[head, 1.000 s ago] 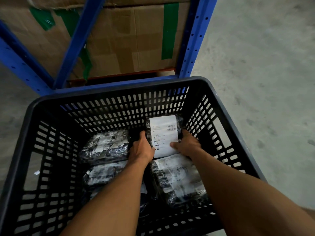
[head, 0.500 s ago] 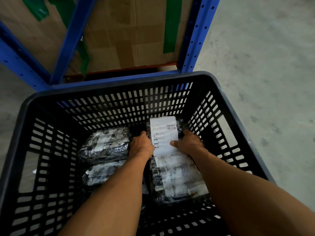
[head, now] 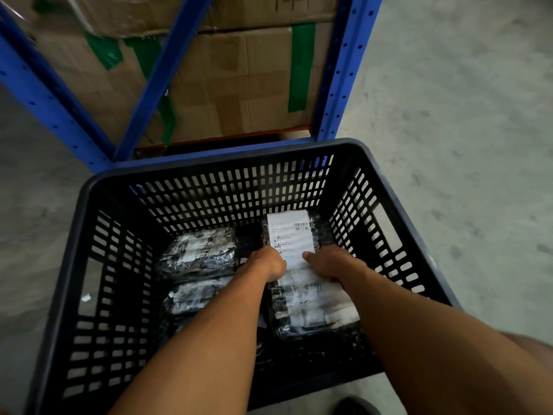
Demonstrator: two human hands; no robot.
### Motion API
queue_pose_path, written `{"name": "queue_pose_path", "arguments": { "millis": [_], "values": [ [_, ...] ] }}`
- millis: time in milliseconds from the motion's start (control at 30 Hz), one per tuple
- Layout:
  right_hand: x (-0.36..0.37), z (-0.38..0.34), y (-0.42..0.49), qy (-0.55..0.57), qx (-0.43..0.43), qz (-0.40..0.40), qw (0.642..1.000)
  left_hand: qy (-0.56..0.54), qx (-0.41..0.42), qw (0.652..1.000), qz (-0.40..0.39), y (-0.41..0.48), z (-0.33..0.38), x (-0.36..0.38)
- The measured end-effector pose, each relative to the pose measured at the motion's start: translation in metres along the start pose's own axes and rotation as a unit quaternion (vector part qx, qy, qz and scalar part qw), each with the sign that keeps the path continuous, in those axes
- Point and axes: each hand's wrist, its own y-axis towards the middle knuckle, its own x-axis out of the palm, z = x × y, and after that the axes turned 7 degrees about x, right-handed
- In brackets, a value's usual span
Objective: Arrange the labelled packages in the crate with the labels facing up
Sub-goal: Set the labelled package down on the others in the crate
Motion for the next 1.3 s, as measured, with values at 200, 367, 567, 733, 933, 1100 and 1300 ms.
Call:
{"name": "queue_pose_path", "arguments": {
  "millis": [200,367,567,733,933,1100,1300],
  "values": [
    [-0.023,0.005,-0.036,-0.117,-0.02,-0.095,0.988,-0.06,-0.089,0.988,-0.11,-0.042,0.004,-0.009],
    [-0.036,-0.002,-0.058,-0.039,-0.024,-0.107,0.993,-0.073,-0.032,0.994,-0.073,-0.058,0.001,-0.031],
    [-0.062,-0.01,-0.084,0.284,-0.014,-0.155,0.946,-0.341,-0.051,0.939,0.002,-0.071,-0.02,-0.078],
    [-0.061,-0.018,-0.087,0.713,-0.062,-0.107,0.691,-0.685,-0.011,0.725,0.073,-0.077,-0.028,-0.09],
    [-0.057,-0.023,-0.092,0.686,-0.086,-0.035,0.721,-0.706,0.014,0.694,0.14,-0.074,-0.032,-0.084],
    [-0.053,-0.022,-0.087,0.527,-0.046,-0.209,0.822,-0.688,0.055,0.714,0.115,-0.073,-0.035,-0.076],
    [-0.042,-0.021,-0.087,0.531,-0.169,-0.029,0.83,-0.625,0.059,0.776,0.067,-0.075,-0.031,-0.065]
  ]
}}
